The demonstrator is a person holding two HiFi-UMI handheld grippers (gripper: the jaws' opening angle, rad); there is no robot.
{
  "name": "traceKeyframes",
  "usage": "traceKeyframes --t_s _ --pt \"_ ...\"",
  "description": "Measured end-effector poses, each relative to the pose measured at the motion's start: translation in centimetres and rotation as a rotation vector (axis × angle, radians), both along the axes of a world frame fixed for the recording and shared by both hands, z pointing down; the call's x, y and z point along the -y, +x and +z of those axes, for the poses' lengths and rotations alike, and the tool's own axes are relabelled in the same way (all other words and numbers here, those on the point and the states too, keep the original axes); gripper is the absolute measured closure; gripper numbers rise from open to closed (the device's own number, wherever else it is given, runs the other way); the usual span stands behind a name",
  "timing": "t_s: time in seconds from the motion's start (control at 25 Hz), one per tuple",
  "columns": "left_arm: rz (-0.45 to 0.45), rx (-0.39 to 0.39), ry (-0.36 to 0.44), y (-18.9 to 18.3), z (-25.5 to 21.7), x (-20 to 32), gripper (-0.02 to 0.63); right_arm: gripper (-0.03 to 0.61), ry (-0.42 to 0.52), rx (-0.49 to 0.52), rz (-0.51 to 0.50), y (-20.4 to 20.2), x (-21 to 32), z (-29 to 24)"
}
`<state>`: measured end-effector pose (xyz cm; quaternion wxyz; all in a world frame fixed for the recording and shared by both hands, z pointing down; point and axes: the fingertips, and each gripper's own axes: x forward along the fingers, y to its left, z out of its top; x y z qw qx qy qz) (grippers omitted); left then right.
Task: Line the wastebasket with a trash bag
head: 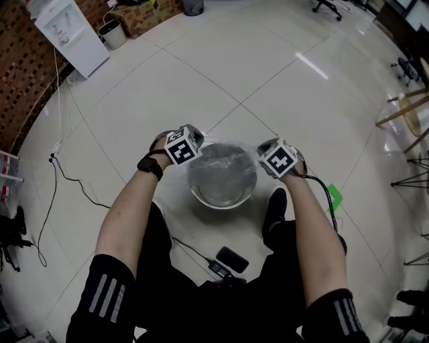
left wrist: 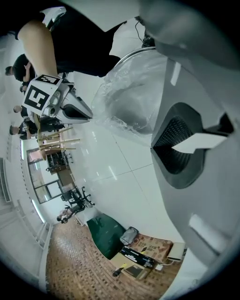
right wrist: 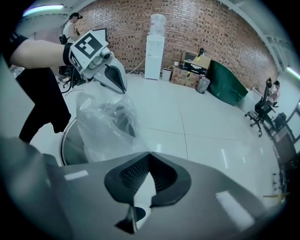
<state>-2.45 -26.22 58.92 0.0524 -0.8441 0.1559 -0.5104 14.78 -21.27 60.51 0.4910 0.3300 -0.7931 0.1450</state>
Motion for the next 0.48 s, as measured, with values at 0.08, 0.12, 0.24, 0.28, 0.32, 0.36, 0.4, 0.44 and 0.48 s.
traceKeyframes --t_s 0.08,0.12,0.24,0.28,0.32,0.36,0.4,0.44,0.48 --pt "-0.031 -0.006 -0.003 0.0 1.2 1.1 0.62 0.571 0.003 -0.002 0.004 0.2 0.9 1.1" --pt "-0.045 -0.006 -0.009 -0.1 1.8 1.5 0.62 0.571 0.011 -0.001 0.001 0.0 1.4 1.4" --pt "-0.076 0.0 -0.049 -0.6 3.9 2.3 0.62 0.571 0.015 -0.004 -0.005 -0.4 2.6 2.2" --pt "-0.087 0.004 -0.067 -0.8 4.6 2.4 0.62 0.571 0.008 -0.006 -0.01 -0.4 2.8 2.6" --pt "-0.1 0.01 -0.088 -1.0 5.4 2.5 0.62 0.571 -0.009 -0.009 -0.013 -0.3 2.8 3.2" --pt "-0.112 0.019 -0.112 -1.3 6.2 2.5 0.62 0.571 -0.034 -0.01 -0.011 -0.1 2.5 4.0" --pt "-0.124 0.027 -0.141 -1.6 7.1 2.4 0.62 0.571 -0.066 -0.005 -0.005 0.1 2.2 4.9" --pt "-0.136 0.031 -0.175 -1.9 8.0 2.2 0.62 0.571 -0.097 0.002 0.002 0.1 1.8 5.8" --pt "-0.149 0.024 -0.214 -1.9 8.8 2.0 0.62 0.571 -0.124 0.01 0.006 0.1 1.4 6.5"
